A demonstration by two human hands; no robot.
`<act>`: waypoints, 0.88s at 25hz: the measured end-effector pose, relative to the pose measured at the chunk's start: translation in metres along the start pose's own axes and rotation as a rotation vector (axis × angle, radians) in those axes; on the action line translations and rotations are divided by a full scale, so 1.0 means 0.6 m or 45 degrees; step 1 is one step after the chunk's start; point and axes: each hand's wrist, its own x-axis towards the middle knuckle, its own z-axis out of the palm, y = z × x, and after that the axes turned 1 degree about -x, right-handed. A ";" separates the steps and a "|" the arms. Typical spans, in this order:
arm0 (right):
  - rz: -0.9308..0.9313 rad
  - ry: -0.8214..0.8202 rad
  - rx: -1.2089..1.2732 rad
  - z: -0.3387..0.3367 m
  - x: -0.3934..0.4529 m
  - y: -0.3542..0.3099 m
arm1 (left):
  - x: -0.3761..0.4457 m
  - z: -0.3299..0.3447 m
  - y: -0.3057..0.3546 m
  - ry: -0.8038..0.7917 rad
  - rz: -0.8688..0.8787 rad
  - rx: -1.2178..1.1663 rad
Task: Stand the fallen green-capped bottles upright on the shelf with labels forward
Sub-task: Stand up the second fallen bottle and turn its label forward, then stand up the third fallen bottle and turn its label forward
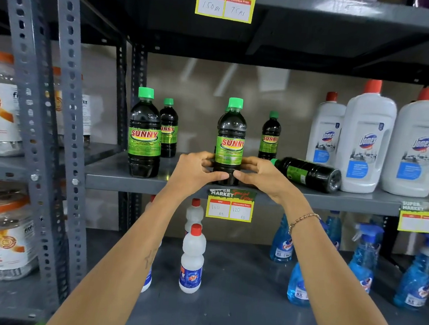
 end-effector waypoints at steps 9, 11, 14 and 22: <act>0.009 0.016 -0.014 0.002 0.000 -0.003 | 0.003 -0.001 -0.006 0.004 -0.033 -0.016; 0.014 0.019 -0.015 0.003 -0.001 -0.006 | -0.001 -0.002 -0.006 -0.005 -0.037 -0.020; 0.015 0.015 -0.010 0.006 -0.004 -0.007 | -0.008 -0.001 -0.005 -0.034 -0.068 -0.021; 0.063 0.494 -0.054 -0.027 -0.024 0.008 | -0.054 0.067 0.036 0.562 0.393 0.289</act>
